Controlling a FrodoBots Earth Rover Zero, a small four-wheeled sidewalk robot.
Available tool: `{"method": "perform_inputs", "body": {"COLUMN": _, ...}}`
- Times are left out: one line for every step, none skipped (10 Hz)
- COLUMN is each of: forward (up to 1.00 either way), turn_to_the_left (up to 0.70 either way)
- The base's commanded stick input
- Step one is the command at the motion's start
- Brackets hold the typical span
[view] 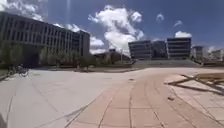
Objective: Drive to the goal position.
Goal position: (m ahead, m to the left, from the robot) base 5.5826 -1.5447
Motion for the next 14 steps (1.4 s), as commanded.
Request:
{"method": "perform_inputs", "body": {"forward": 0.70, "turn_to_the_left": 0.00}}
{"method": "perform_inputs", "body": {"forward": 0.70, "turn_to_the_left": -0.32}}
{"method": "perform_inputs", "body": {"forward": 0.70, "turn_to_the_left": -0.35}}
{"method": "perform_inputs", "body": {"forward": 0.70, "turn_to_the_left": -0.31}}
{"method": "perform_inputs", "body": {"forward": 0.70, "turn_to_the_left": -0.02}}
{"method": "perform_inputs", "body": {"forward": 0.70, "turn_to_the_left": 0.02}}
{"method": "perform_inputs", "body": {"forward": 0.70, "turn_to_the_left": 0.02}}
{"method": "perform_inputs", "body": {"forward": 0.70, "turn_to_the_left": 0.00}}
{"method": "perform_inputs", "body": {"forward": 0.70, "turn_to_the_left": -0.34}}
{"method": "perform_inputs", "body": {"forward": 0.70, "turn_to_the_left": -0.35}}
{"method": "perform_inputs", "body": {"forward": 0.70, "turn_to_the_left": -0.24}}
{"method": "perform_inputs", "body": {"forward": 0.70, "turn_to_the_left": 0.00}}
{"method": "perform_inputs", "body": {"forward": 0.70, "turn_to_the_left": 0.00}}
{"method": "perform_inputs", "body": {"forward": 0.70, "turn_to_the_left": 0.00}}
